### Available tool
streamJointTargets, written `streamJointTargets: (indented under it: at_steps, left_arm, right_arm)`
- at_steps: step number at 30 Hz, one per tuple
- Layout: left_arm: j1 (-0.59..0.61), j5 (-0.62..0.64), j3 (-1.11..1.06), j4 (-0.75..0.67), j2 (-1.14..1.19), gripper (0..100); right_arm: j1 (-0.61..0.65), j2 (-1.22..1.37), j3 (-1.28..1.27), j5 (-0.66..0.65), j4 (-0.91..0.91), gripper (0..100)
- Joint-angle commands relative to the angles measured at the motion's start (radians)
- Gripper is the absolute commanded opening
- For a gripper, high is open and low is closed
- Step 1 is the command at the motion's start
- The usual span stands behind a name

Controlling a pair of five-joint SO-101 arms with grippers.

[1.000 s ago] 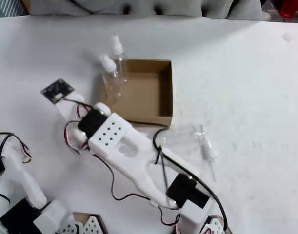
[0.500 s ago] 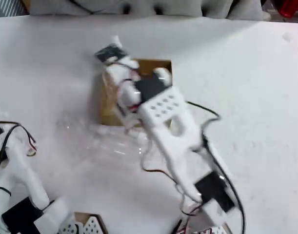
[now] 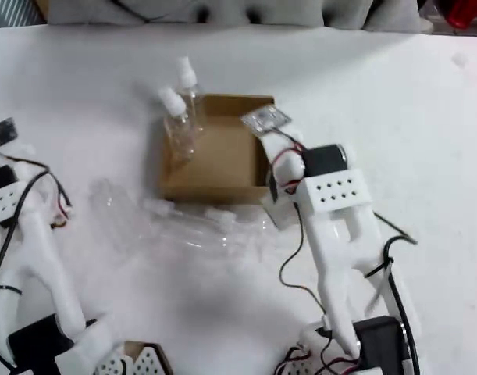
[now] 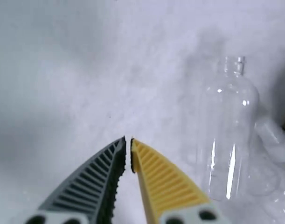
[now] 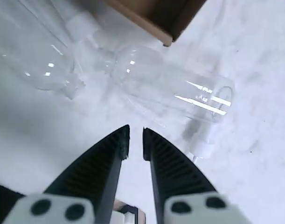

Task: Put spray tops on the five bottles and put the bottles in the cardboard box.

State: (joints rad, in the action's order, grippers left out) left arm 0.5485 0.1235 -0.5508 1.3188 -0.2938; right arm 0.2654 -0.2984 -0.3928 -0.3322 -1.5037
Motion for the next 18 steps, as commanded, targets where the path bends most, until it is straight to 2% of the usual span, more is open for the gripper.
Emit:
streamJointTargets:
  at_steps: [1, 5, 9, 14, 16, 18]
  left_arm:
    - [-0.059, 0.002, 0.074, 0.044, -0.012, 2]
    - [-0.105, -0.005, 0.098, 0.069, -0.012, 2]
    - [-0.173, -0.061, 0.115, 0.068, -0.012, 2]
    - [-0.271, -0.061, 0.118, 0.063, -0.01, 3]
    - [-0.3, -0.057, 0.115, 0.063, -0.01, 8]
    - [-0.312, 0.009, 0.115, 0.063, -0.01, 14]
  right_arm:
    - [-0.124, -0.039, -0.1, -0.021, 0.111, 1.7]
    - [-0.272, -0.039, -0.144, -0.035, 0.156, 1.7]
    - [-0.371, -0.039, -0.204, -0.135, 0.197, 1.7]
    - [-0.39, -0.039, -0.384, -0.106, 0.443, 1.7]
    - [-0.39, -0.039, -0.437, -0.078, 0.522, 1.6]
    - [-0.39, -0.039, -0.463, -0.08, 0.556, 1.6]
